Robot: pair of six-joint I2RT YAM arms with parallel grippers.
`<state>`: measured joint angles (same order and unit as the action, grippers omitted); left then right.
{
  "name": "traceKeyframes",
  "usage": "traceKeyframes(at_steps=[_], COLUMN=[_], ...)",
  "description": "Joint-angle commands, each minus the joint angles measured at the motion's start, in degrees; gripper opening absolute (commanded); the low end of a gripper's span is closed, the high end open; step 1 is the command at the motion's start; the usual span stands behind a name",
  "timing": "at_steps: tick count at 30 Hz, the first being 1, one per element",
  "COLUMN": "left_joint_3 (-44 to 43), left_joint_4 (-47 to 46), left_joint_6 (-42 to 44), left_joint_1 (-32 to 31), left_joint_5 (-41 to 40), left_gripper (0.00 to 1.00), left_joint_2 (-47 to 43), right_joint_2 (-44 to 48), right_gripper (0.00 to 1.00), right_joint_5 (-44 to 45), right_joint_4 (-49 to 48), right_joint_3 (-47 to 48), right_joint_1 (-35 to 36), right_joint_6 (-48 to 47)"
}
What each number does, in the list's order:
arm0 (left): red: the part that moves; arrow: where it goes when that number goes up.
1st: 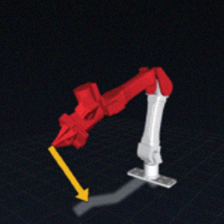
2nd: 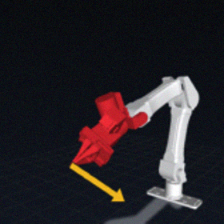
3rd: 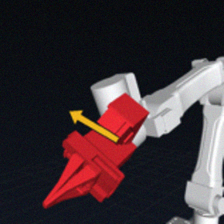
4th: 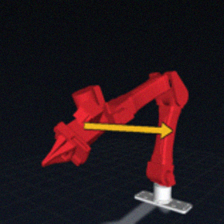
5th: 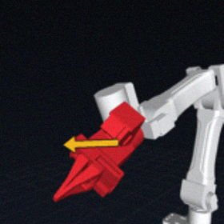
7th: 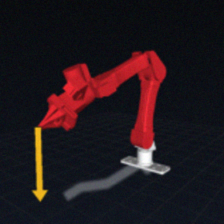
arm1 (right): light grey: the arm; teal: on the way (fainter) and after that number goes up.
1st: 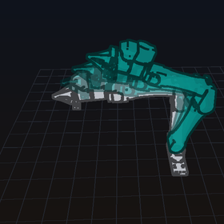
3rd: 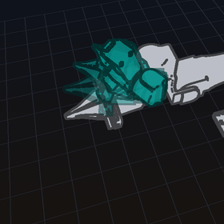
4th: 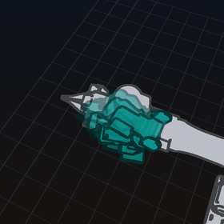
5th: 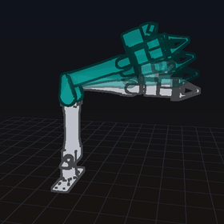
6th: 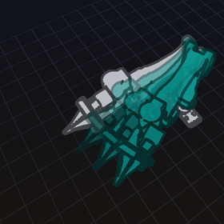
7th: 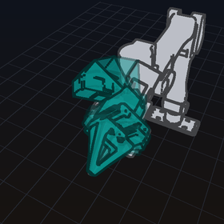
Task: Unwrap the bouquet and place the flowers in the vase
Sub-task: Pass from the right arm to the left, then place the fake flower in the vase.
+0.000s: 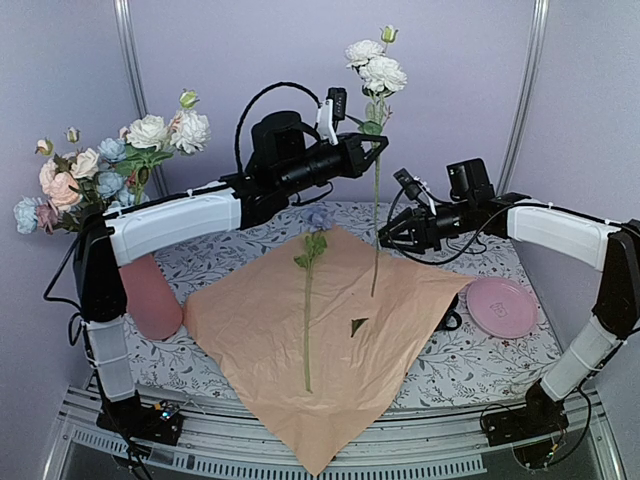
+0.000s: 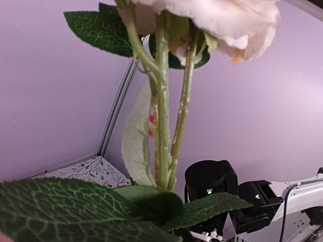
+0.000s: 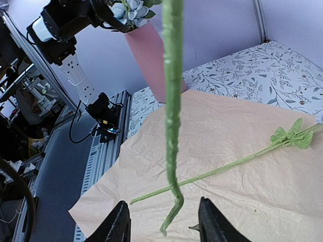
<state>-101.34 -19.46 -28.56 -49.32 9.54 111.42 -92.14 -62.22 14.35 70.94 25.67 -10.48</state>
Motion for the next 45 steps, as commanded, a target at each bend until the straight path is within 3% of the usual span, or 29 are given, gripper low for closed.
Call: traceKeyframes(at_steps=[1, 9, 13, 25, 35, 45], left_joint_3=[0.7, 7.6, 14.4, 29.6, 26.4, 17.9], left_joint_4=[4.4, 17.2, 22.0, 28.7, 43.1, 54.0], left_joint_6=[3.1, 12.2, 14.9, 16.9, 19.3, 20.7], left_joint_1=[0.0, -0.8, -0.8, -1.0, -0.8, -0.8], left_joint_5=[1.2, -1.8, -4.5, -9.6, -25.9, -33.9], left_gripper=[0.00, 0.00, 0.00, 0.00, 0.00, 0.00], left_joint_2=[-5.6, -15.1, -21.9, -36.1, -47.2, -51.2], right_joint_2=[5.3, 7.3, 5.9, 2.8, 2.5, 2.1], right_gripper=[0.51, 0.54, 0.53, 0.53, 0.52, 0.51], right_joint_5=[-4.1, -3.4, 0.8, -0.2, -0.4, -1.5], right_joint_4=[4.4, -1.1, -0.2, 2.6, 3.0, 3.7], right_joint_3=[-3.0, -10.9, -10.2, -9.5, -9.4, -9.0], right_joint_1=[-3.2, -10.3, -10.4, -10.5, -10.5, -10.5], right_joint_6=[-4.7, -5.8, -8.5, -11.5, -12.7, -13.3])
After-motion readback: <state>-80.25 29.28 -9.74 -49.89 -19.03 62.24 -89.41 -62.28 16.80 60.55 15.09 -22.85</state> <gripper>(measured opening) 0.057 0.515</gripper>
